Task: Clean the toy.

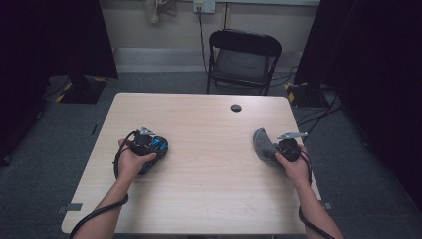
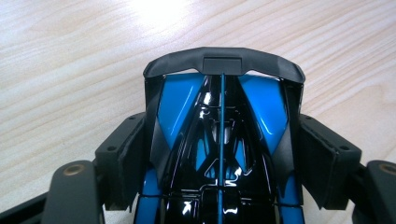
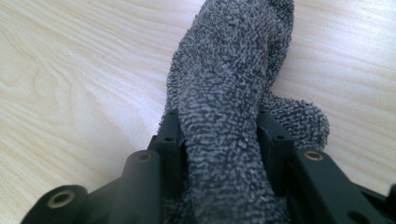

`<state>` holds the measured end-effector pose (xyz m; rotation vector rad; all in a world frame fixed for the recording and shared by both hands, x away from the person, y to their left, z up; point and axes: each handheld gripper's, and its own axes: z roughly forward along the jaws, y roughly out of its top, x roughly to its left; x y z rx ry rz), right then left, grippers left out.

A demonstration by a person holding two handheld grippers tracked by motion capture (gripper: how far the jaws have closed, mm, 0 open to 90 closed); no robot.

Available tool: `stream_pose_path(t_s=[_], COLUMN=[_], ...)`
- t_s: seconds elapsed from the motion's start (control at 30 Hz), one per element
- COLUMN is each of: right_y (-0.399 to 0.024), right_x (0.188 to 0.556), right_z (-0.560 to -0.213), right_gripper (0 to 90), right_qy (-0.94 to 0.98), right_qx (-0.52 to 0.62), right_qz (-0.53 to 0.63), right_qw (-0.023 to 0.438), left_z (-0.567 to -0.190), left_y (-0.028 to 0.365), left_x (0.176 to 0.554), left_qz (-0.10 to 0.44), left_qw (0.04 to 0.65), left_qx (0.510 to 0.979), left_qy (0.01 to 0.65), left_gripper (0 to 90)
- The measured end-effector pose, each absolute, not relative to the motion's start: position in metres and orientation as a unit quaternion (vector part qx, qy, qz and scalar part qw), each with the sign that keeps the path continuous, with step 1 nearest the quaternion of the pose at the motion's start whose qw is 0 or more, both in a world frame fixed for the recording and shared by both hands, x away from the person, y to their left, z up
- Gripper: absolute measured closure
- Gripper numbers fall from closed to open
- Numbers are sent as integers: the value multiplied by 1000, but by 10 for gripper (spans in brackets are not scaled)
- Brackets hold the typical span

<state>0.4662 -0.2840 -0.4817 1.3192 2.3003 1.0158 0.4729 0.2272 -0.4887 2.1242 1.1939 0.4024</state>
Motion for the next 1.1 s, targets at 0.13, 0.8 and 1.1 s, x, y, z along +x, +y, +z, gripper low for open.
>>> stream_pose_path(t_s=[0.13, 0.8, 1.1], right_y=[-284, -283, -283], right_x=[466, 466, 464], right_z=[-482, -483, -482], right_gripper=[583, 541, 443], right_qy=[800, 795, 791], right_qx=[460, 465, 467], right_qz=[354, 357, 363], right_qw=[152, 154, 155], left_z=[-489, -491, -493], left_y=[227, 220, 218], left_x=[473, 485, 483], left_qz=[156, 163, 172], left_qw=[330, 333, 336], left_qx=[812, 808, 808], left_qy=[456, 458, 452], left_gripper=[253, 251, 246])
